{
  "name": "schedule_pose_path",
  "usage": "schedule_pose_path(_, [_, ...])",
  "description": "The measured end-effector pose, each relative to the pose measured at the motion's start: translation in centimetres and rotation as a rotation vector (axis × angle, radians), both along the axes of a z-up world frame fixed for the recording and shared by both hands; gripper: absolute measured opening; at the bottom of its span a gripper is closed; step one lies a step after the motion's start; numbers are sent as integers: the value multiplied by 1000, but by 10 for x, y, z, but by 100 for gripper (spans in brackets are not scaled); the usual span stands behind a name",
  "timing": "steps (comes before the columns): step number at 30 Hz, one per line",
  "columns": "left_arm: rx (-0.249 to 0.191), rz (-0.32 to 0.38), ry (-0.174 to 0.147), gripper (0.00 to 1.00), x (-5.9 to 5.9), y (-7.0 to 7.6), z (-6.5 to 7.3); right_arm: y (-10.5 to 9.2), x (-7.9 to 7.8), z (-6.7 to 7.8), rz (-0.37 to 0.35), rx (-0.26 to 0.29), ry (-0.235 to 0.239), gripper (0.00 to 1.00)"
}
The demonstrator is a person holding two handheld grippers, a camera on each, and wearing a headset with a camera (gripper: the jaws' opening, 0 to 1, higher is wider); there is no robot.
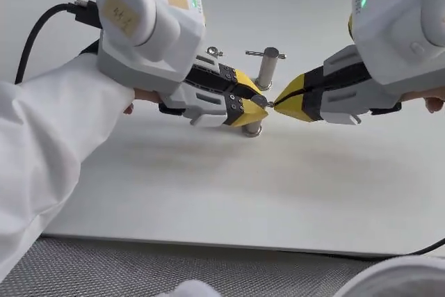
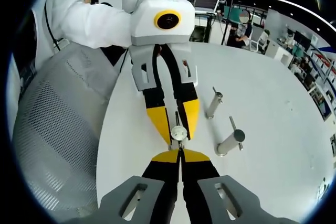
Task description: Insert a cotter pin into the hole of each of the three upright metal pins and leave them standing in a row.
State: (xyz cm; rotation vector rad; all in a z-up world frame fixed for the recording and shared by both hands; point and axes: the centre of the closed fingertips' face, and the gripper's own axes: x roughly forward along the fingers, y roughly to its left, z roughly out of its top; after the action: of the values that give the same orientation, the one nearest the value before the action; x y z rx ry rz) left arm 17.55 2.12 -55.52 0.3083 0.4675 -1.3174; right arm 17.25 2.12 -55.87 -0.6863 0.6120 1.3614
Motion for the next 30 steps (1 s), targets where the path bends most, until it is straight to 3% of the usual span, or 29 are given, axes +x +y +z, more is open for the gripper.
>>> schedule_pose_path(7, [6,9,2,16,2,2,-1,-2,-1,1,-17,12,5,0])
schedule_pose_path(11, [3,35,-9,32,5,9,2,-3,0,2,-42,26,5,10])
schedule_pose_path(15, [-18,73,-30,47,4,16,12,-4,-4,3,-71,60,36,12])
schedule_pose_path(17, [-72,92,14,56,-2,16,18,-4,-5,2,-87,77,47,16])
schedule_pose_path(20, [-90,85,21,67,-11,18,23,-2,-7,1,-104,95,59,23])
schedule_pose_path(23, [-123,84,70,80,-23,22,25,0,-9,-2,-120,113,75,28])
schedule_pose_path(25, [-122,97,75,89,-26,27,23,1,-10,-4,-133,118,84,30])
schedule_pose_path(26, [-119,103,71,92,-27,29,22,2,-10,-4,-137,119,86,32])
schedule_pose_path(29, [-142,147,106,100,-23,42,16,4,-10,-7,-144,128,88,33])
schedule_pose_path(30, [-144,149,99,99,-24,44,17,5,-10,-7,-146,132,88,33])
